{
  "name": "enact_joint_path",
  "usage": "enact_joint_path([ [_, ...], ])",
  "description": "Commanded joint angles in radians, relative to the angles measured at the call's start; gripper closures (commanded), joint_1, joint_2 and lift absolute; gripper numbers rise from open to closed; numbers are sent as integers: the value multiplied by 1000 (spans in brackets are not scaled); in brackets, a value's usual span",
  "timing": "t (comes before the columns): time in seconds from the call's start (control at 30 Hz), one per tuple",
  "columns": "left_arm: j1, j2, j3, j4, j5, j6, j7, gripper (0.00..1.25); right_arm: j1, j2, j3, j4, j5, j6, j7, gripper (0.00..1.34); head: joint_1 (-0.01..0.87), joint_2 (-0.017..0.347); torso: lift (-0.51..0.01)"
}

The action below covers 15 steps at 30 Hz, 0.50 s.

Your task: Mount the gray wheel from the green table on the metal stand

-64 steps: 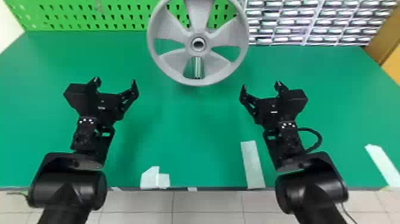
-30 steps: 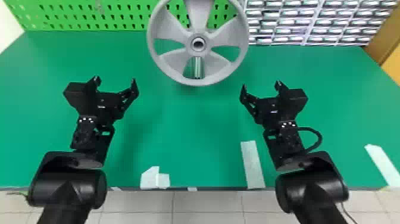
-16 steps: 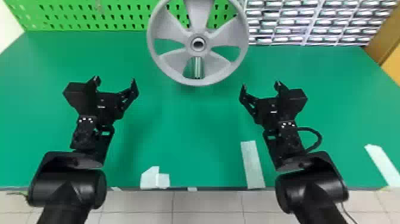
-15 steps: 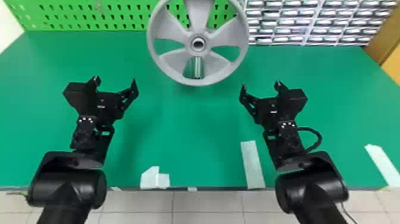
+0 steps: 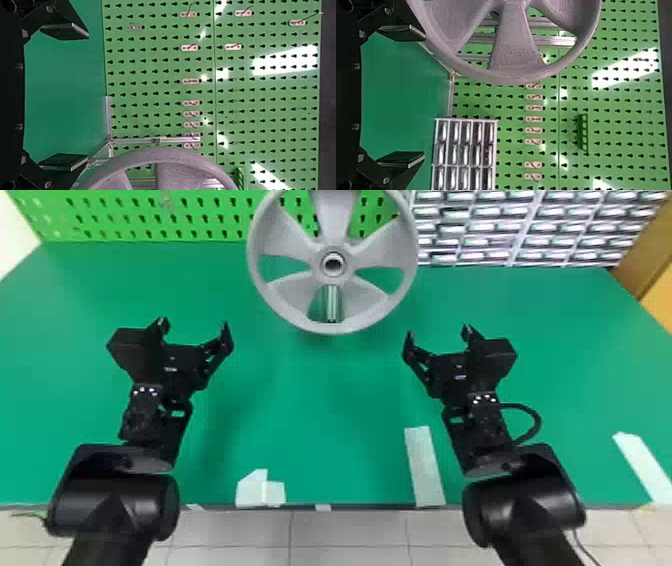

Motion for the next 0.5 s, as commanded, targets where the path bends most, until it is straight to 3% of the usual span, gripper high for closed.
enact_joint_path([
  [0.0, 0, 0, -1, 0, -2, 0, -1, 190, 0, 0, -1, 0, 0, 1, 0, 236, 867, 52, -100],
  [0.47, 0, 0, 1, -3, -3, 0, 1, 190, 0, 0, 4, -1, 0, 1, 0, 236, 867, 52, -100],
])
